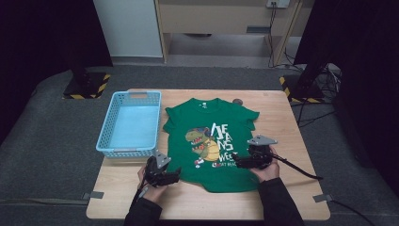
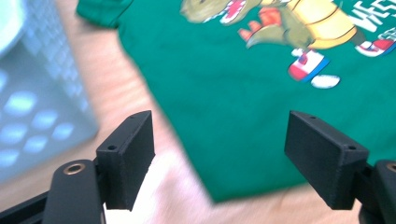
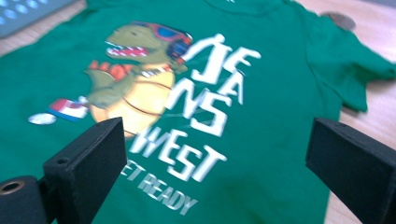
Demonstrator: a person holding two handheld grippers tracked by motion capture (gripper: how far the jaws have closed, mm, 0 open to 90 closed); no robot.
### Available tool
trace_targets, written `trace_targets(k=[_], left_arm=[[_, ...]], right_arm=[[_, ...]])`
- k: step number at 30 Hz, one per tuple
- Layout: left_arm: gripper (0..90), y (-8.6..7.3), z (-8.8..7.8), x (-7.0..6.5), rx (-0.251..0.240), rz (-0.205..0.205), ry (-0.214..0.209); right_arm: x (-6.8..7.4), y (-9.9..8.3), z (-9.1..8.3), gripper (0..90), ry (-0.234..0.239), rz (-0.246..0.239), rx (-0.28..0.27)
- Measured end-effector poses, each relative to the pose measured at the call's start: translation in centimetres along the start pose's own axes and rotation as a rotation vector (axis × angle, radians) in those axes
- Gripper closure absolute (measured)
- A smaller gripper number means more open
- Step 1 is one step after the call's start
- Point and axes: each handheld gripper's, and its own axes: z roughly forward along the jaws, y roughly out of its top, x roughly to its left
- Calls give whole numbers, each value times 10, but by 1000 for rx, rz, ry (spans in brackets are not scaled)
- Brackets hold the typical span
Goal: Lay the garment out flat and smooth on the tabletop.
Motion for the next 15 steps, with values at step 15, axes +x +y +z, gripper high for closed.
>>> trace_targets(k=[15], left_arm=[[183, -36, -22, 30, -11, -44, 26]], right_arm=[[38, 39, -8, 91, 69, -54, -54]])
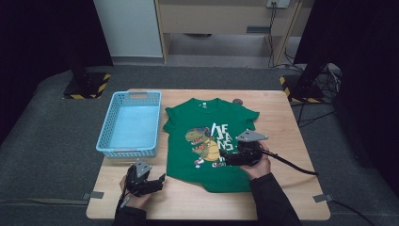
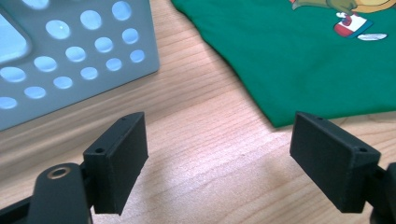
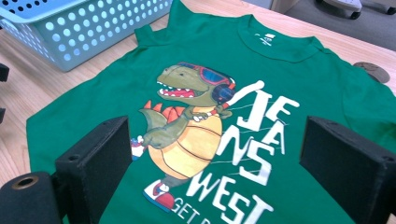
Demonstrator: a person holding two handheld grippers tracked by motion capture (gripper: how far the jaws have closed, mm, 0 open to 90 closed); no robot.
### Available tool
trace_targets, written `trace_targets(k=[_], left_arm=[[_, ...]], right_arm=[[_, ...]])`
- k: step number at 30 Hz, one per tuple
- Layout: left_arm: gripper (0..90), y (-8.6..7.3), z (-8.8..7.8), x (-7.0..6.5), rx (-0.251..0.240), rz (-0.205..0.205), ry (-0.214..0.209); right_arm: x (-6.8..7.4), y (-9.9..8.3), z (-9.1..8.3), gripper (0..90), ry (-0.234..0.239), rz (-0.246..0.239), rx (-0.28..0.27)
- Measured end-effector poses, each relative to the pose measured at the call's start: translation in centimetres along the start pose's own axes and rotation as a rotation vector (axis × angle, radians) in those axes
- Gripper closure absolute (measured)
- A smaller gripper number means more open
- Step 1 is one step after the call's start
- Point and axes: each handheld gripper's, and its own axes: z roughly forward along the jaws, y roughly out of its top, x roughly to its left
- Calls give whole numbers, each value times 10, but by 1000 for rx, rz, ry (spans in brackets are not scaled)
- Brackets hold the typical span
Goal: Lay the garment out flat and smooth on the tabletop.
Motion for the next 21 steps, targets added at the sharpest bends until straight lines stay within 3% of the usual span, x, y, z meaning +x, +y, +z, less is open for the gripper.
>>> trace_targets(k=[8, 10, 13, 21], left_arm=[[202, 1, 2, -9, -7, 4, -28], [215, 2, 2, -13, -15, 29, -51], [235, 4, 2, -20, -22, 63, -75], [283, 10, 6, -33, -38, 78, -127]], right_arm=[[-4, -12, 1, 107, -19, 25, 7], [-7, -18, -1, 110, -16, 33, 12], [-11, -30, -5, 112, -27, 40, 25], [-27, -64, -12, 118, -55, 87, 60]])
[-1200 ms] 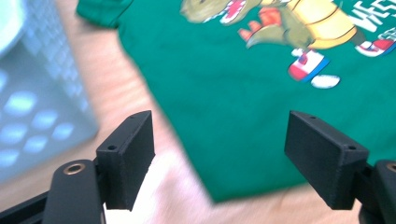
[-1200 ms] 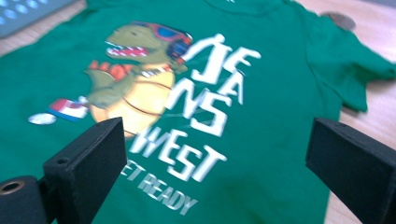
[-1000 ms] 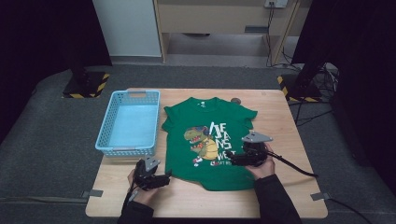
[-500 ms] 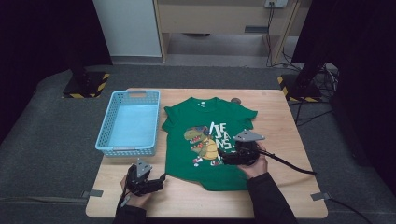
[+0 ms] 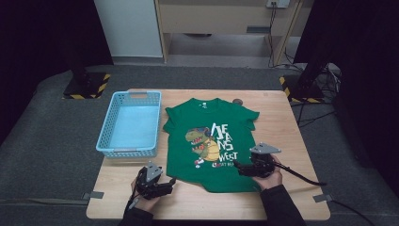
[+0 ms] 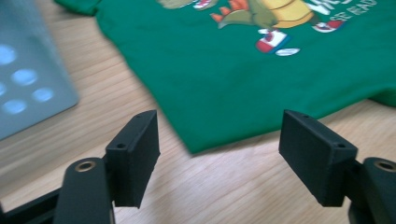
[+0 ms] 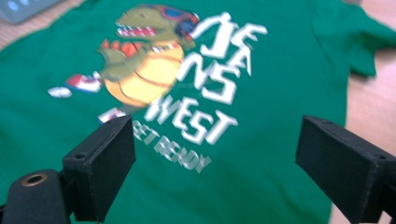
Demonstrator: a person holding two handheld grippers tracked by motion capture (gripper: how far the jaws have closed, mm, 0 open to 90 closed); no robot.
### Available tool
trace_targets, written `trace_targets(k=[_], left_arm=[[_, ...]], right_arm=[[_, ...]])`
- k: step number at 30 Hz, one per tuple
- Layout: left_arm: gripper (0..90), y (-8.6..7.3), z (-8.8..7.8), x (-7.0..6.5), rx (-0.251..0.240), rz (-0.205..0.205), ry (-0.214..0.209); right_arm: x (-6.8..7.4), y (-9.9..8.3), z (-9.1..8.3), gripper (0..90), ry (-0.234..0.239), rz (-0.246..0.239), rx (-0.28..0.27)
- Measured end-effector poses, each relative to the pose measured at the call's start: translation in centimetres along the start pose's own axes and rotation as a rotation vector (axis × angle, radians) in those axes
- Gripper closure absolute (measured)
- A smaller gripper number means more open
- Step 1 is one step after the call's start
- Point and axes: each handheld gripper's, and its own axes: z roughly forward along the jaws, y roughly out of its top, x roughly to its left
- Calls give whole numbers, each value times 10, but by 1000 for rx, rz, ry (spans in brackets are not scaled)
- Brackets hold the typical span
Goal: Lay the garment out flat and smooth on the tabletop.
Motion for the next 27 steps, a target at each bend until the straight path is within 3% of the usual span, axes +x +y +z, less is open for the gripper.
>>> trace_targets(k=[5, 15, 20, 27], left_arm=[[312, 6, 8, -11, 15, 44, -31], [350, 8, 14, -17, 22, 77, -32], [314, 4, 7, -8, 18, 47, 2], [262, -7, -5, 13, 31, 18, 74]], right_arm=[[-11, -18, -1, 122, -3, 40, 13], [-8, -20, -4, 140, 14, 37, -22], [3, -11, -4, 139, 31, -6, -34], [11, 9, -2, 142, 57, -4, -69]])
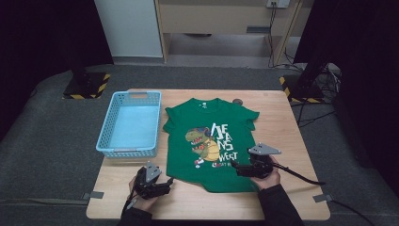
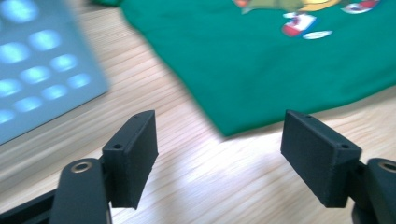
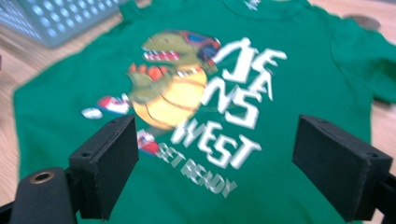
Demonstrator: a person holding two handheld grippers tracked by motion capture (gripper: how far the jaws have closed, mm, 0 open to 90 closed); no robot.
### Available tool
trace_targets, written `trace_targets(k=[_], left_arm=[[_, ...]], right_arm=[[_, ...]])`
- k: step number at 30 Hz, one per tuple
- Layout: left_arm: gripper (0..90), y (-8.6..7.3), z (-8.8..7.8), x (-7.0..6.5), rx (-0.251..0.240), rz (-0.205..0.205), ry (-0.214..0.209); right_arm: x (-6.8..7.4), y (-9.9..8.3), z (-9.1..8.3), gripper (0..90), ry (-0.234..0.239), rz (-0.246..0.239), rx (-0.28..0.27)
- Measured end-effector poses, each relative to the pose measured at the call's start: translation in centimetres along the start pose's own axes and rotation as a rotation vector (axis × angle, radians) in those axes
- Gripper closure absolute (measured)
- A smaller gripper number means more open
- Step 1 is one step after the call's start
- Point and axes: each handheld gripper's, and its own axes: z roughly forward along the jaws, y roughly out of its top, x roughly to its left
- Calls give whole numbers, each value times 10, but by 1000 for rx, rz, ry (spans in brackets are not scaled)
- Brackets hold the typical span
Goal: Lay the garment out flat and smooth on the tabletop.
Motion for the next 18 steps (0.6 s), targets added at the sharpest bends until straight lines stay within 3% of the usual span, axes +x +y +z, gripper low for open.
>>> trace_targets(k=[10, 18], left_arm=[[225, -11, -7, 27, 7, -89, 92], [220, -15, -4, 35, 19, -132, 103]], right_arm=[[38, 30, 13, 155, 75, -63, -16], [62, 35, 28, 162, 129, -76, -17]])
